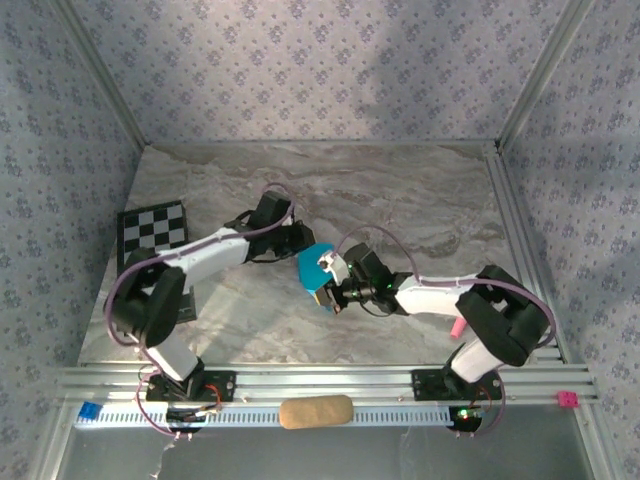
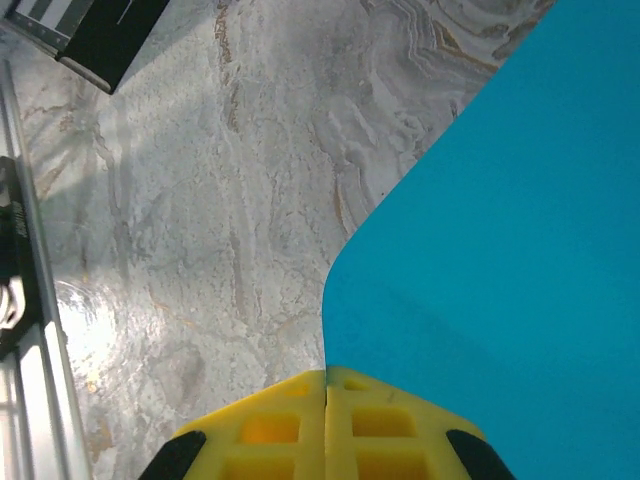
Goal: Fold a paper plane with a square sheet of paper (pick it up from the middle)
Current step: Third fold the triangle at the center of the table.
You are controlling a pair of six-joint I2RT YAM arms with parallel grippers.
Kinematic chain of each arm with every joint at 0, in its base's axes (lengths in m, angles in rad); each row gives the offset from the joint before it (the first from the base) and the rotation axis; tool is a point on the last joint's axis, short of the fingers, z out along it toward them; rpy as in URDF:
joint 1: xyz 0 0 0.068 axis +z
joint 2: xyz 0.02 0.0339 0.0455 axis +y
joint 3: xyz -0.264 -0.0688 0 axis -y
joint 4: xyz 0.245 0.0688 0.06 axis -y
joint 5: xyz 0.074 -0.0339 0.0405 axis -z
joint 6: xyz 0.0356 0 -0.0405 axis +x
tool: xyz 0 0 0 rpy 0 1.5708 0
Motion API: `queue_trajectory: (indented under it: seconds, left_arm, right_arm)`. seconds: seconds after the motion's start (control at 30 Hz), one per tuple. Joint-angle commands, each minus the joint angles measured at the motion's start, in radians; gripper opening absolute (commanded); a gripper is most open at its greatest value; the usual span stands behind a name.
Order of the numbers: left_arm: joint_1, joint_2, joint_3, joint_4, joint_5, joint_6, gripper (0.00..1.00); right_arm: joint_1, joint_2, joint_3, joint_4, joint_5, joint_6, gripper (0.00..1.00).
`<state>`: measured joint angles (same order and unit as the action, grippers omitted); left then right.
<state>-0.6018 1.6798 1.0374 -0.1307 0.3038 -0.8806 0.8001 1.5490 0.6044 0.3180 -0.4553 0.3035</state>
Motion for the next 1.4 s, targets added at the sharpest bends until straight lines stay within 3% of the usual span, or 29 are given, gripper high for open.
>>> queue_trajectory:
  seconds: [0.0, 0.53, 1.37]
  left_arm:
    - [0.005, 0.076, 0.048, -0.009, 0.065, 0.038, 0.12]
    - [-0.021, 0.282, 0.124, -0.091, 0.056, 0.122, 0.08]
    - [-0.047, 0.312, 0.145, -0.110, 0.054, 0.154, 0.08]
  right_arm:
    - [-0.030, 0.028, 0.027, -0.017, -0.106, 0.087, 0.00]
    - [-0.097, 0.112, 0.042, 0.023, -0.222, 0.197, 0.00]
    - [-0.216, 0.167, 0.090, -0.034, -0.256, 0.171, 0.00]
